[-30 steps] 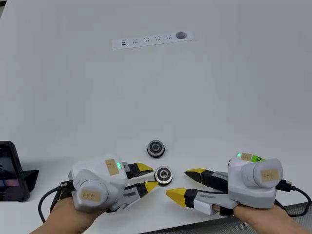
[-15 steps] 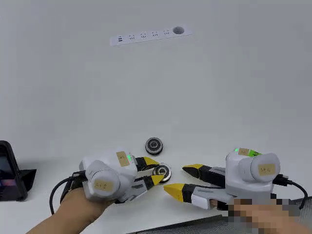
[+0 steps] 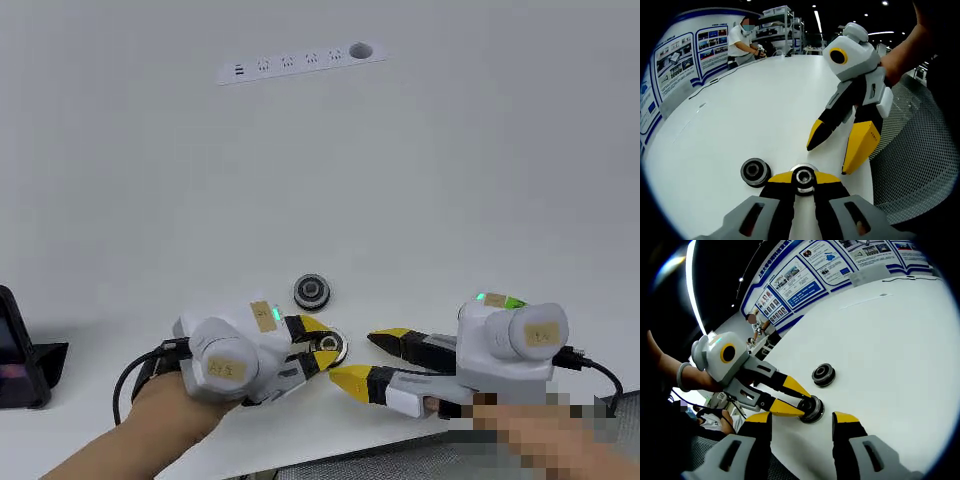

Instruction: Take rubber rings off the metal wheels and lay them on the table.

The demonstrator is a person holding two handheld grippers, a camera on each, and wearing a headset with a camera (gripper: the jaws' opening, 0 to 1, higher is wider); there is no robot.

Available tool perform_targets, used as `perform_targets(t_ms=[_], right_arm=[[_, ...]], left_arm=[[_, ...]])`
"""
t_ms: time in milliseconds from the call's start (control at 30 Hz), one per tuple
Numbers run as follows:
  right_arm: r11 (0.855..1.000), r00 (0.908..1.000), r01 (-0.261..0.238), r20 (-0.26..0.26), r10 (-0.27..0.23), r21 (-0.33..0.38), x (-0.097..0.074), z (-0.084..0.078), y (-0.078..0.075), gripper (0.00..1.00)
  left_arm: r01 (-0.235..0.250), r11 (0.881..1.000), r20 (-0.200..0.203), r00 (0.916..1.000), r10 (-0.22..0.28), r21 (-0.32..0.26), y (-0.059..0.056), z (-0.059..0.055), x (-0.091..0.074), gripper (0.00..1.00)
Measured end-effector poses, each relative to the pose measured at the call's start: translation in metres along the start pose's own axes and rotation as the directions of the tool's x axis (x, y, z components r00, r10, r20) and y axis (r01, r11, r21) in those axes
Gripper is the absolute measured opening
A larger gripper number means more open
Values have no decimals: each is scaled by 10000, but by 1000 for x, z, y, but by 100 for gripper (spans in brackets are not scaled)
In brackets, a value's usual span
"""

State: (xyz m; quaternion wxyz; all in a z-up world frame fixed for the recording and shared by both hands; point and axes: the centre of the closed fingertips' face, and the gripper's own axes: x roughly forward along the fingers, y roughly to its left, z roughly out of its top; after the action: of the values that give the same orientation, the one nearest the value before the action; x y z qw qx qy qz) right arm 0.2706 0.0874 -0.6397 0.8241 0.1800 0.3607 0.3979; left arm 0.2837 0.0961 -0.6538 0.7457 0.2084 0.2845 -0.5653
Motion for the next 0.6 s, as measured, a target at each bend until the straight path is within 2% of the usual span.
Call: perform_targets(t_ms=[367,600], right_arm=[[9979,9997,-211,135,203,620,10,6,1,49],[9890,9985,-506,254,476,1388,18,11,2,48]], left_arm=[[68,9999,124,9999,-67,-84,1,0,-1,13],[33,9998,217,9998,-29,-194,1,0,-1,13]])
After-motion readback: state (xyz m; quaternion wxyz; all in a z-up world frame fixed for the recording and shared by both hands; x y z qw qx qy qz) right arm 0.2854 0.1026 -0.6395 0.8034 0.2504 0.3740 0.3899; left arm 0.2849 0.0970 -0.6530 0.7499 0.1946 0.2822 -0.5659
